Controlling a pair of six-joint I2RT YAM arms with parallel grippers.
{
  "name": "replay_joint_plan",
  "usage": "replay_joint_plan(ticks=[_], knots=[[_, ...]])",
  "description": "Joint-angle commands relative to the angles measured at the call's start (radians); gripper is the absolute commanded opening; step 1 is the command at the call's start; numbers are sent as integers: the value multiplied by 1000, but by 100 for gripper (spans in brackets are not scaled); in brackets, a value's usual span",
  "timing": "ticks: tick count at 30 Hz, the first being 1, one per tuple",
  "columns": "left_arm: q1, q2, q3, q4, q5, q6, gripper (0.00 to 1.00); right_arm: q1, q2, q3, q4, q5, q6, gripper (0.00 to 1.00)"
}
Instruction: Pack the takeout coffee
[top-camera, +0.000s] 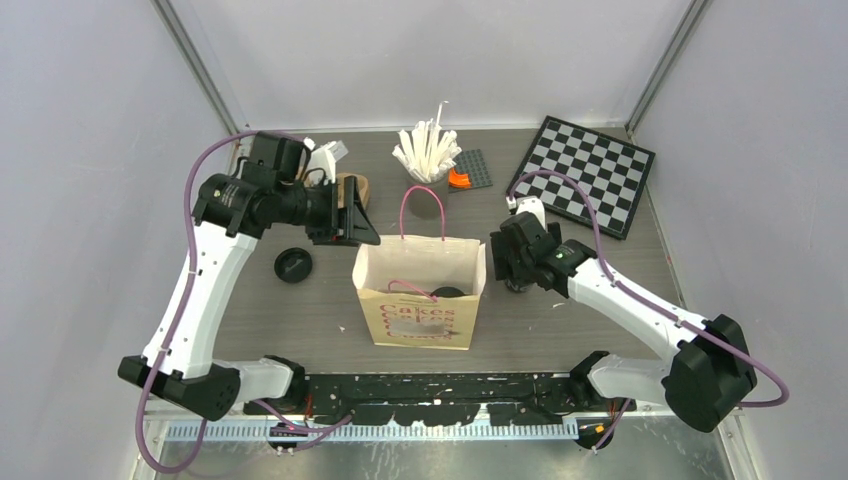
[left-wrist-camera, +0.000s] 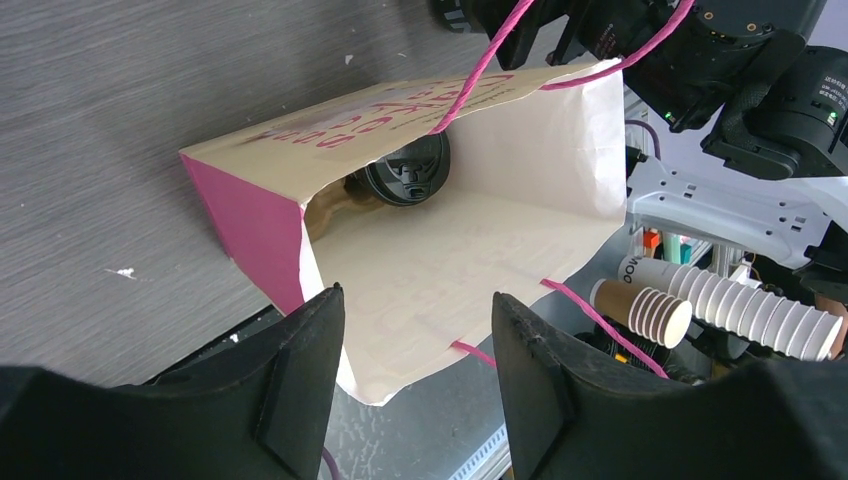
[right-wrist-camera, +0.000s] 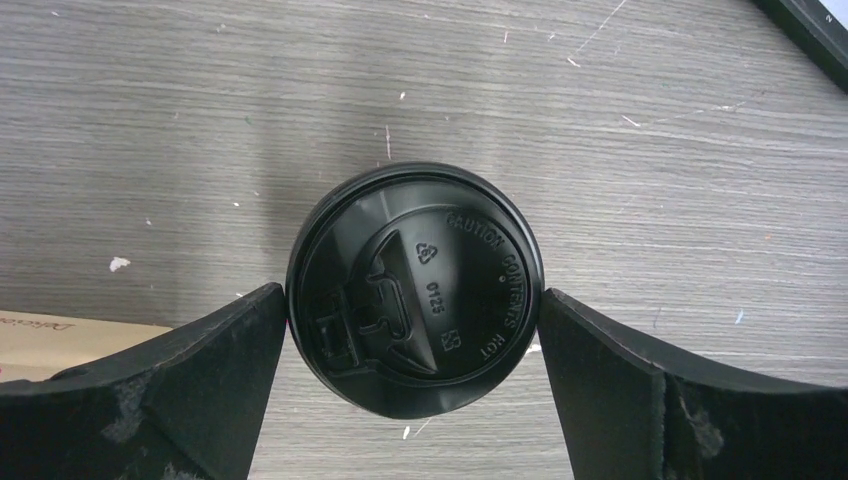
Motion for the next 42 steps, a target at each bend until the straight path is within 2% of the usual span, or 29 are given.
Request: replay_joint_plan(ticks=[1, 14, 18, 25, 42], knots=[[-3, -39, 7, 7, -8, 11, 58, -4, -23, 46, -28, 6, 15, 99], [-3, -43, 6, 11, -11, 10, 59, -5, -46, 100, -46, -3, 11, 99], [-3, -44, 8, 9, -10, 10, 59, -6, -80, 56, 2, 32, -17, 99], [-3, -40, 19, -5, -11, 21, 60, -16, -156, -36, 119, -37, -89, 99], [-3, -38, 24, -2, -13, 19, 60, -53, -177, -121, 147, -79, -74, 94]])
